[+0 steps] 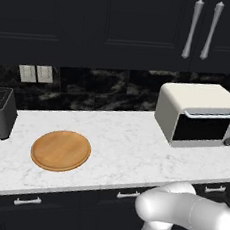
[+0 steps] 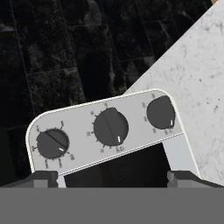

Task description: Pick up the kebab skewer and baguette bread, and place them inside the toaster oven. Close the toaster oven door and start by setting the timer.

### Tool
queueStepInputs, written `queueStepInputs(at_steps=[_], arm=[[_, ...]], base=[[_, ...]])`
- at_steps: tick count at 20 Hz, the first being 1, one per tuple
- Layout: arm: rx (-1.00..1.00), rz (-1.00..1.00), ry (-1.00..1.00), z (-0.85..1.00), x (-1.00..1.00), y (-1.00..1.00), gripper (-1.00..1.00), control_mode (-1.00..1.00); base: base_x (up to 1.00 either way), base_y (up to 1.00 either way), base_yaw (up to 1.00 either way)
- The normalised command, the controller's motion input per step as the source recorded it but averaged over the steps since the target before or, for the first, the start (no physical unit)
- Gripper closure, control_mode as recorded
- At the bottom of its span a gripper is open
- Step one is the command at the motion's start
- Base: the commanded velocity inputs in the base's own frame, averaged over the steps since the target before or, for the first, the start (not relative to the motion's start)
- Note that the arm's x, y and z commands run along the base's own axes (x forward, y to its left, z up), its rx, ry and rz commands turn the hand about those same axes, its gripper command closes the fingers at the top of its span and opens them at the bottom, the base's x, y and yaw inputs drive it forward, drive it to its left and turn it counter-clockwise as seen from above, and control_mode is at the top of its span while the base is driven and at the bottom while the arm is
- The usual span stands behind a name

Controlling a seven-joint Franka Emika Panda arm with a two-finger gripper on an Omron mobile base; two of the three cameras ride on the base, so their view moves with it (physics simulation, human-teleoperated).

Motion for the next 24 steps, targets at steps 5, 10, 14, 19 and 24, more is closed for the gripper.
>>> queueStepInputs(at_steps=[5, 10, 14, 19, 24], arm=[[0.0, 0.03, 0.0, 0.0, 0.11, -0.02, -1.0, -1.0], [0.0, 0.04, 0.0, 0.0, 0.1, -0.06, -1.0, -1.0], [0.0, 0.02, 0.0, 0.0, 0.19, -0.05, -1.0, -1.0], [0.0, 0.01, -0.01, -0.03, 0.23, 0.0, -1.0, -1.0], [0.0, 0.01, -0.04, -0.16, 0.2, -0.04, -1.0, -1.0]], base=[[0.0, 0.0, 0.0], [0.0, 0.0, 0.0], [0.0, 0.0, 0.0], [0.0, 0.0, 0.0], [0.0, 0.0, 0.0]])
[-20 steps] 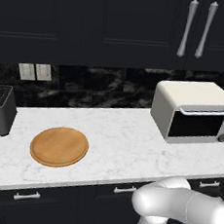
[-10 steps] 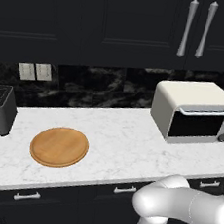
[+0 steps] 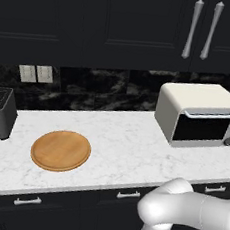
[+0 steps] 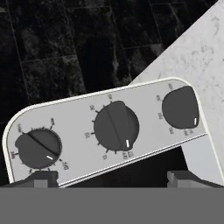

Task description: Pick up the kebab skewer and baguette bread, and place them inside the toaster oven. Close the toaster oven door and start by setting the timer.

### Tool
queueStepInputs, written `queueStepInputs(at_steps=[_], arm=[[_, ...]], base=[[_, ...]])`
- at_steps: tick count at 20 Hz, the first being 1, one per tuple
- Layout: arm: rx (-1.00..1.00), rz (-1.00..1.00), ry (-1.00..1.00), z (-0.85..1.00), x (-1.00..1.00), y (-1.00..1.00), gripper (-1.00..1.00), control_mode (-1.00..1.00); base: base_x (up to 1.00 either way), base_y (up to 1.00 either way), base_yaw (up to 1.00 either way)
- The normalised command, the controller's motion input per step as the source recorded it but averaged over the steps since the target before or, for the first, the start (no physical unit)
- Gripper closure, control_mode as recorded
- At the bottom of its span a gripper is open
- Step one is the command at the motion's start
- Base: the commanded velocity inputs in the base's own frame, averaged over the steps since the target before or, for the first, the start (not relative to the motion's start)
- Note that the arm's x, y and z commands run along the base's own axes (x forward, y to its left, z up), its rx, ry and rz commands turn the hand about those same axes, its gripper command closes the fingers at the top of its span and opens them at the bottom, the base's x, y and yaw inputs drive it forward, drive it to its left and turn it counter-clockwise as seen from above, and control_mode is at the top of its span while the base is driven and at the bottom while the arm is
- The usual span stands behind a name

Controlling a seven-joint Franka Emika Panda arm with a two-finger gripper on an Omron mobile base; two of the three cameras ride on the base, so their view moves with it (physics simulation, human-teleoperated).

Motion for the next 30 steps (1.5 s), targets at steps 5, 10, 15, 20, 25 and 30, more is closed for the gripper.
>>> queueStepInputs(at_steps=[5, 10, 15, 20, 25, 30], arm=[[0.0, 0.01, -0.04, -0.16, 0.14, -0.1, -1.0, -1.0], [0.0, 0.01, 0.0, -0.11, 0.2, -0.08, -1.0, -1.0], [0.0, 0.0, 0.0, -0.05, 0.24, -0.06, -1.0, -1.0], [0.0, 0.0, 0.0, -0.06, 0.17, -0.13, -1.0, -1.0], [0.0, 0.0, 0.0, -0.07, 0.11, -0.14, -1.0, -1.0], [0.0, 0.0, 0.0, -0.08, 0.11, -0.07, -1.0, -1.0]], base=[[0.0, 0.0, 0.0], [0.0, 0.0, 0.0], [0.0, 0.0, 0.0], [0.0, 0.0, 0.0], [0.0, 0.0, 0.0], [0.0, 0.0, 0.0]])
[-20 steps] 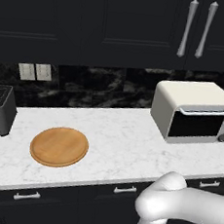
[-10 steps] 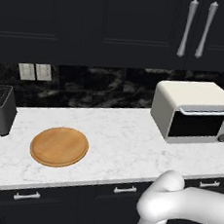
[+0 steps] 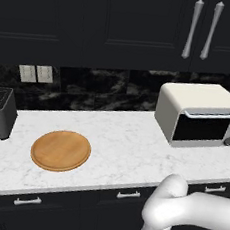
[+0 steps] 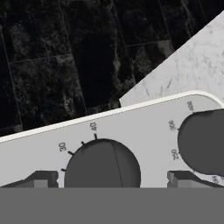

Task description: Pick up the kebab skewer and baguette bread, and place them inside the toaster oven. Close the toaster oven door and start by setting the timer.

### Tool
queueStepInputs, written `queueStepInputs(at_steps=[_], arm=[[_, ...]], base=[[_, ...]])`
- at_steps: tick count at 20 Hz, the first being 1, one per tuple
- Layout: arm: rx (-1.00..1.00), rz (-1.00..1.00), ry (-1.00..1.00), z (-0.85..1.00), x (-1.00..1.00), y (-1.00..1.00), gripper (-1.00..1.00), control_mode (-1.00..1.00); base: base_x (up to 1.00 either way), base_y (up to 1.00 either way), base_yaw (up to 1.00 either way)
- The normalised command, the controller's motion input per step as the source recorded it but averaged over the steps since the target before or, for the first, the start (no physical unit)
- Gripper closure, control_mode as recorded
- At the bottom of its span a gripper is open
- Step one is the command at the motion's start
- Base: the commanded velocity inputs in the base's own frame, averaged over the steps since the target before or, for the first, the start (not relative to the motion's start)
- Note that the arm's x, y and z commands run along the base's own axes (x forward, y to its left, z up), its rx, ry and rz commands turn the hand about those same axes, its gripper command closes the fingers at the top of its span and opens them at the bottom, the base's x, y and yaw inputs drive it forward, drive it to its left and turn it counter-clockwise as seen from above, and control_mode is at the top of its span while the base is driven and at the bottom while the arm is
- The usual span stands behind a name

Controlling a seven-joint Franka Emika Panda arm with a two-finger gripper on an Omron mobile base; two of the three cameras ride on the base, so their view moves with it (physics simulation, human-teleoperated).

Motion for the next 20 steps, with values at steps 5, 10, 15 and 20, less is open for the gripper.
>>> queueStepInputs(at_steps=[5, 10, 15, 20], arm=[[0.0, 0.0, 0.0, -0.02, 0.16, 0.0, -1.0, -1.0], [0.0, 0.0, 0.0, 0.0, 0.18, 0.0, -1.0, -1.0], [0.0, 0.0, -0.01, 0.0, 0.1, 0.0, 1.0, -1.0], [0.12, -0.03, -0.02, 0.0, 0.0, -0.01, 1.0, -1.0]], base=[[0.0, 0.0, 0.0], [0.0, 0.0, 0.0], [0.0, 0.0, 0.0], [0.0, 0.0, 0.0]])
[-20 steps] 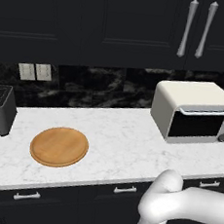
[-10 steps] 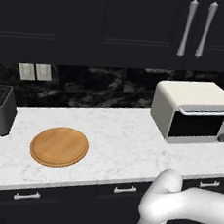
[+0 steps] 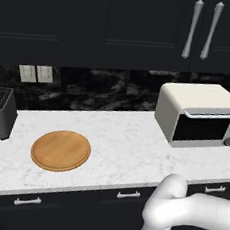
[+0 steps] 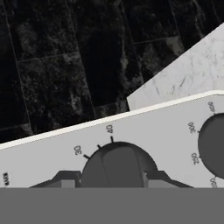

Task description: Pick up the kebab skewer and baguette bread, and place them inside the toaster oven. Close the toaster oven door and start by setting the timer.

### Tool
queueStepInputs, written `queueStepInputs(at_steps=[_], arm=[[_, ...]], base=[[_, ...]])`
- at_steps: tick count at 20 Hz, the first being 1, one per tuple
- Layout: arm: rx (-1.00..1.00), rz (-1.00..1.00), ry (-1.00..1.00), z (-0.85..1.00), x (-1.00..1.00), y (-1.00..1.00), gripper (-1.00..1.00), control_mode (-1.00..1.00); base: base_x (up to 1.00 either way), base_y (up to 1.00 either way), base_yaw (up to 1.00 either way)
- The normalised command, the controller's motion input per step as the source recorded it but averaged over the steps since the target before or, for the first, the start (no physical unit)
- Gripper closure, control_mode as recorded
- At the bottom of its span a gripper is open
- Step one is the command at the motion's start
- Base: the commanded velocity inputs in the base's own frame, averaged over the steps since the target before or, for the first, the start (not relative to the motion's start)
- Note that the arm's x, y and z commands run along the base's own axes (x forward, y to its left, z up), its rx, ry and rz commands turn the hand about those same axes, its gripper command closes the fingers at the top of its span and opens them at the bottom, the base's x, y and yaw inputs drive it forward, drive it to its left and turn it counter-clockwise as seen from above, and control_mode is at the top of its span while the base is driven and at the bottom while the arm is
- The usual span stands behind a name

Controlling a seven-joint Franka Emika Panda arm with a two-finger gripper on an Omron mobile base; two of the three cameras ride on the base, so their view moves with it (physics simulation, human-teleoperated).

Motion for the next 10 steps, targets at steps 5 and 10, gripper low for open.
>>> queueStepInputs(at_steps=[5, 10], arm=[[0.39, -0.18, -0.06, -0.04, 0.0, -0.23, 1.0, -1.0], [0.65, -0.27, 0.0, -0.1, -0.1, -0.32, 1.0, -1.0]], base=[[0.0, 0.0, 0.0], [0.0, 0.0, 0.0]])
